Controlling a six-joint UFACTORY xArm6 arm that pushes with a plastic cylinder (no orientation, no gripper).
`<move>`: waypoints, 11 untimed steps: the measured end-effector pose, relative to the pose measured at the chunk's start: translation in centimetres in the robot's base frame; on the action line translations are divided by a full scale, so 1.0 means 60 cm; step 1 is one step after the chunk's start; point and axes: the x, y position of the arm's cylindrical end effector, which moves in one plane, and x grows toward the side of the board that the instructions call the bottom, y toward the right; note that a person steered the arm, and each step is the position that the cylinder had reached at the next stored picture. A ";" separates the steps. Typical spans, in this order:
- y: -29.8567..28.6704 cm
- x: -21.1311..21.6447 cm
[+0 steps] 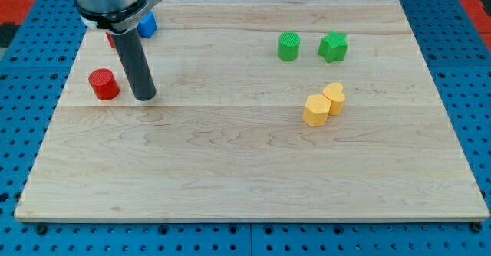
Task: Place the red circle towards the bottom right side of the red star
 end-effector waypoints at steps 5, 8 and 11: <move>-0.127 0.000; -0.031 -0.042; 0.039 -0.124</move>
